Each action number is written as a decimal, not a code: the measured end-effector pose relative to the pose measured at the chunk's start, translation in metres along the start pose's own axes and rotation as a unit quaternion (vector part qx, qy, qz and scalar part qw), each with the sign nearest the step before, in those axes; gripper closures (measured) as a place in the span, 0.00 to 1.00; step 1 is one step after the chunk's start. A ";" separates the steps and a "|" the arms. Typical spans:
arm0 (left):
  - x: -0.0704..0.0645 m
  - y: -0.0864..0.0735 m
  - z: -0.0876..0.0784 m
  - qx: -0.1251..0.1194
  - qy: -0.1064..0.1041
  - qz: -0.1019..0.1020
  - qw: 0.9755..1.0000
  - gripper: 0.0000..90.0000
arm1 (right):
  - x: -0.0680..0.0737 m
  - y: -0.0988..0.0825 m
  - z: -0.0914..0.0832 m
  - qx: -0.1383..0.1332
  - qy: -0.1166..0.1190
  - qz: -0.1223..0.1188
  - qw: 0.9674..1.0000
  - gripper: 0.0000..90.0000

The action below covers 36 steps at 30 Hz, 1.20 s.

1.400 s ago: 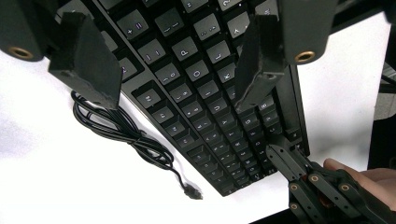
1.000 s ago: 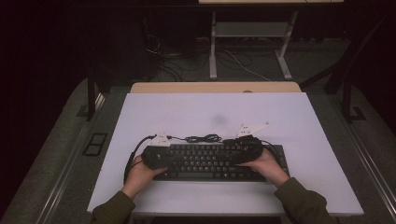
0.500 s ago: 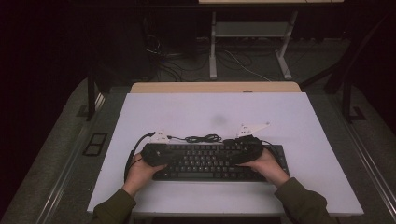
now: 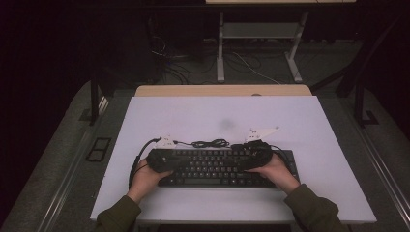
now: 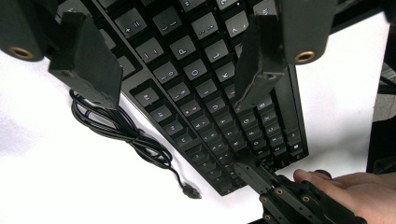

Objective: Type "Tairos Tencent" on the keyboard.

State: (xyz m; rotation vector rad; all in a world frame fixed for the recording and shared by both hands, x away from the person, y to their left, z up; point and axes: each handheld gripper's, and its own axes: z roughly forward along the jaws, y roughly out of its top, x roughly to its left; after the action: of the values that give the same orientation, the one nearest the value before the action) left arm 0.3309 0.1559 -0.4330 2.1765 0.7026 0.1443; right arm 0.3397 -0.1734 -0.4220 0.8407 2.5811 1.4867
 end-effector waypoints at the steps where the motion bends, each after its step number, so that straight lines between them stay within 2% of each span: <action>1: 0.000 0.000 0.000 0.001 0.001 0.000 1.000 1.00 | 0.000 0.000 0.000 0.000 0.000 0.000 1.000 0.35; 12: 0.001 -0.001 0.001 0.009 0.000 0.005 1.000 1.00 | 0.000 0.000 0.000 0.000 0.000 -0.001 1.000 0.35; 13: 0.000 -0.001 0.002 0.005 -0.002 0.000 1.000 1.00 | 0.000 0.000 0.000 0.000 0.001 -0.001 1.000 0.35; 26: -0.003 0.002 -0.002 -0.006 -0.001 0.001 1.000 1.00 | 0.000 0.000 0.000 -0.002 0.000 0.000 1.000 0.36; 31: -0.003 0.002 -0.005 -0.019 -0.001 -0.008 1.000 0.99 | 0.002 0.002 0.002 0.001 0.010 0.003 1.000 0.43; 36: -0.003 0.002 -0.008 -0.027 0.003 -0.012 1.000 0.88 | 0.007 0.006 0.008 0.001 0.023 0.005 1.000 0.57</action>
State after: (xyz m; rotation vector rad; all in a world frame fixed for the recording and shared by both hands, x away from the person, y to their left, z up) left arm 0.3269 0.1592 -0.4260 2.1156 0.7191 0.1554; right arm 0.3392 -0.1616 -0.4197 0.8297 2.6136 1.5244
